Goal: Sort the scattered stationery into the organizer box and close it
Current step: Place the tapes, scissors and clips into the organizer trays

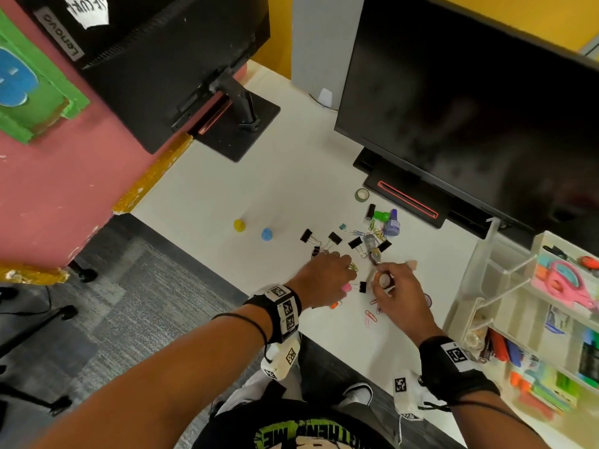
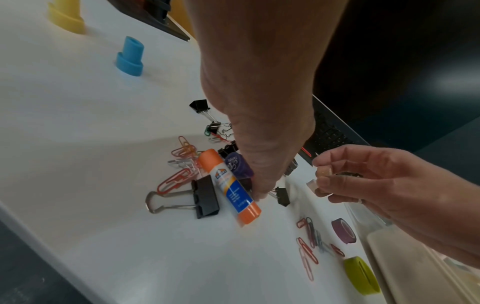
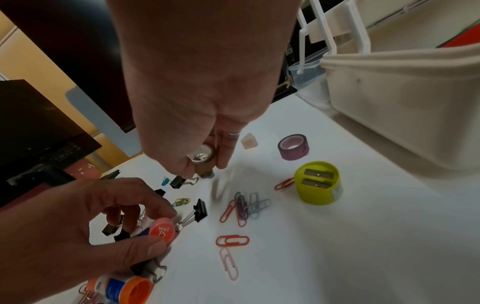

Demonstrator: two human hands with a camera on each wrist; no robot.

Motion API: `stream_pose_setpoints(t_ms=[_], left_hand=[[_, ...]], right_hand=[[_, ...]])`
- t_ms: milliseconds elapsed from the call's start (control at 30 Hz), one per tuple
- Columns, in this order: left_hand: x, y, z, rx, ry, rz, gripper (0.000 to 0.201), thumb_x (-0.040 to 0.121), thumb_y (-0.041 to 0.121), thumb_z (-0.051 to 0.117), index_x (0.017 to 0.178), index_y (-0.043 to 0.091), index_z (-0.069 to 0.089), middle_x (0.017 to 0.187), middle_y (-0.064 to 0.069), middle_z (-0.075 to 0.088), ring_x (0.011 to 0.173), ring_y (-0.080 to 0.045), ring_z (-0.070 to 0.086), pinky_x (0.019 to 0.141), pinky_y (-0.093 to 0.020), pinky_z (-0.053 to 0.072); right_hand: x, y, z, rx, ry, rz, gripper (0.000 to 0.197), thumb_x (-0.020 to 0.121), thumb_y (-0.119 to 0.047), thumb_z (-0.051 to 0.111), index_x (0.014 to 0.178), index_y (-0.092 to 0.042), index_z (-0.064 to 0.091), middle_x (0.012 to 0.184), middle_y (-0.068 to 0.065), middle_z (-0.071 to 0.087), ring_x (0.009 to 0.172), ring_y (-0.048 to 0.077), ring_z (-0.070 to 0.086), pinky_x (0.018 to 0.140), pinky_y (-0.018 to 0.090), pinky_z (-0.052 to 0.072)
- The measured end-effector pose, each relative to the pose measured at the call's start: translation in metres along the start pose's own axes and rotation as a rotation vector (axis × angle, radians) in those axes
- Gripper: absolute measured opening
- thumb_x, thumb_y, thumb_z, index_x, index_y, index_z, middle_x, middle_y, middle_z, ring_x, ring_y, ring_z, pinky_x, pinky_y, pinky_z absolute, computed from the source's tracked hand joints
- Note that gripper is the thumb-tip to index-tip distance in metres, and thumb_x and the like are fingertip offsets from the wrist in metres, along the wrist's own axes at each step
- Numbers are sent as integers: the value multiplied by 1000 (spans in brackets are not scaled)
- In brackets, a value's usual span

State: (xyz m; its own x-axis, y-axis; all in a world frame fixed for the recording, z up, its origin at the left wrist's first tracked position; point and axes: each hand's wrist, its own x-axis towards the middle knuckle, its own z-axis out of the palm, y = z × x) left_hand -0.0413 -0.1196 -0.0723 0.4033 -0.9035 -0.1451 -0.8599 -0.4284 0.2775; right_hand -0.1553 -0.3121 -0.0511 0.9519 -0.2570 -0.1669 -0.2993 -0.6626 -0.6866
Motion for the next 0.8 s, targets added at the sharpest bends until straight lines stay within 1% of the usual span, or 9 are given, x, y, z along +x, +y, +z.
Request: stream_pose_setpoints(t_ms=[67, 133, 233, 367, 500, 567, 633, 700, 800], left_hand=[[3, 1, 2, 71, -51, 25, 18, 82, 39, 71, 92, 24, 69, 89, 0, 59, 73, -19, 59, 61, -31, 43], [6, 0, 4, 96, -57, 31, 16, 80, 39, 72, 88, 25, 69, 86, 1, 59, 71, -18, 59, 61, -31, 44], [8, 2, -1, 40, -42, 11, 16, 77, 33, 72, 87, 21, 68, 85, -1, 59, 73, -20, 58, 65, -32, 42], [12, 2, -6, -48, -99, -45, 28, 72, 28, 72, 97, 17, 65, 96, -4, 57, 81, -21, 54, 70, -32, 38], [17, 3, -7, -312, -58, -61, 37, 75, 17, 76, 110, 16, 61, 113, -2, 50, 87, -21, 57, 67, -28, 45], [24, 8, -11, -443, -14, -60, 37, 77, 14, 75, 110, 19, 61, 119, 2, 45, 90, -21, 60, 66, -25, 49], [35, 16, -17, -539, 38, -44, 35, 78, 14, 74, 110, 19, 62, 122, 5, 45, 99, -18, 60, 78, -26, 53], [48, 27, -24, -620, 88, -22, 33, 79, 15, 75, 110, 17, 66, 118, 3, 52, 102, -15, 58, 85, -28, 51], [66, 49, -38, -699, 126, -23, 35, 80, 22, 84, 112, 16, 70, 107, 4, 61, 95, -12, 60, 84, -30, 55]], right_hand=[[-3, -1, -5, -11, 9, 6, 25, 94, -11, 71, 107, -30, 62, 107, -10, 58, 93, 12, 62, 68, 11, 53], [-6, -1, -8, -24, 15, 32, 25, 93, -12, 73, 114, -25, 64, 110, -4, 59, 94, 11, 62, 70, 7, 50], [-9, 1, -14, 24, 59, 79, 34, 91, -17, 76, 122, -24, 63, 115, -6, 61, 99, 13, 65, 83, 23, 56], [-21, -2, -31, 83, 238, 71, 34, 89, -15, 78, 117, -26, 65, 115, -8, 64, 99, 13, 67, 81, 29, 57], [-41, 4, -56, 83, 360, 45, 34, 91, -13, 75, 122, -25, 67, 116, -8, 57, 102, 14, 66, 88, 40, 59], [-52, 9, -67, 59, 416, 58, 34, 91, -15, 76, 122, -24, 65, 114, -8, 57, 100, 16, 67, 86, 41, 59], [-62, 16, -78, 46, 479, 100, 35, 91, -17, 77, 123, -23, 65, 115, -6, 61, 99, 16, 67, 83, 39, 59], [-73, 23, -89, 18, 542, 116, 30, 91, -15, 75, 119, -20, 66, 112, -4, 63, 98, 16, 63, 82, 40, 57], [-81, 36, -109, -27, 627, 160, 19, 94, -14, 71, 112, -19, 69, 106, -3, 65, 95, 17, 60, 80, 40, 55]])
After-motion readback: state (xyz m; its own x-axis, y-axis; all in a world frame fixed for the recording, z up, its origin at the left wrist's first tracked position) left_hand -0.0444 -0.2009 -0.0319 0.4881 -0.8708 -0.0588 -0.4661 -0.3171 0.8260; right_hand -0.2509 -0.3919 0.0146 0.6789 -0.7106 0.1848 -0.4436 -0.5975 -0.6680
